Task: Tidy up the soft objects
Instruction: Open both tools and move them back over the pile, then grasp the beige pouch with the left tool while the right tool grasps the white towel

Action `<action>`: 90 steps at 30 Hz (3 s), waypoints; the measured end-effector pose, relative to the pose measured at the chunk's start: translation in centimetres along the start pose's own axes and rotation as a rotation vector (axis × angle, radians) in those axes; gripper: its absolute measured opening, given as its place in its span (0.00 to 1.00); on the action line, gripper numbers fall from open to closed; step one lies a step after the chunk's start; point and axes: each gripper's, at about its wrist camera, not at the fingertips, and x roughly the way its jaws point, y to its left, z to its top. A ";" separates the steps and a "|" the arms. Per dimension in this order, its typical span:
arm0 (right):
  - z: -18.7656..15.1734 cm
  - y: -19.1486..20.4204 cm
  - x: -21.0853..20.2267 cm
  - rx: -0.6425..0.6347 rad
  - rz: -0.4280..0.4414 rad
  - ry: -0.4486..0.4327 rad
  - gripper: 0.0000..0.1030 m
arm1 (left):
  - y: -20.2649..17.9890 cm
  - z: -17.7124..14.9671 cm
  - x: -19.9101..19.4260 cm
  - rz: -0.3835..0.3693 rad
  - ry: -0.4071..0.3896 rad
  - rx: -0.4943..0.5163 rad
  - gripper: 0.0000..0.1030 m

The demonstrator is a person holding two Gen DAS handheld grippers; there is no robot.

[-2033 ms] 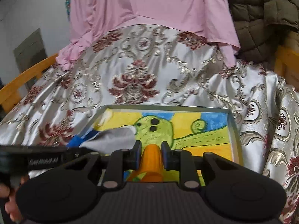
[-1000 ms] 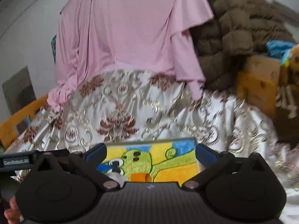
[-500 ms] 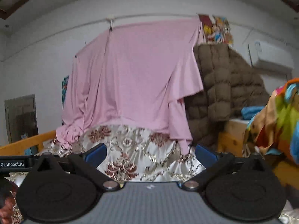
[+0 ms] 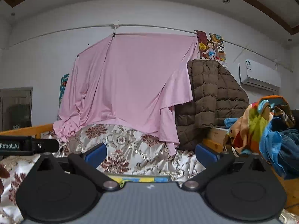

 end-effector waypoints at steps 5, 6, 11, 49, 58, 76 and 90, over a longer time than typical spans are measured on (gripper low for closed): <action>-2.2 1.2 -2.3 -0.012 -0.009 0.050 1.00 | 0.7 -2.1 -2.3 0.026 0.017 0.031 0.99; -2.7 1.3 -2.8 -0.014 -0.010 0.059 1.00 | 0.9 -2.5 -2.7 0.031 0.021 0.038 0.99; -5.0 1.3 -4.8 0.015 -0.002 0.096 1.00 | 1.7 -5.0 -4.7 0.042 0.052 0.098 0.99; -13.6 -2.4 1.7 0.252 0.114 0.660 1.00 | -0.5 -16.1 0.6 -0.229 0.373 0.519 0.99; -13.5 -4.5 6.1 0.335 0.199 0.576 1.00 | -2.6 -17.6 3.3 -0.349 0.367 0.608 0.99; -15.3 -1.4 11.9 0.232 0.295 0.687 0.87 | -3.3 -18.8 6.3 -0.458 0.501 0.599 0.81; -15.1 0.7 10.9 0.107 0.350 0.694 0.53 | -3.8 -18.9 5.5 -0.492 0.566 0.598 0.47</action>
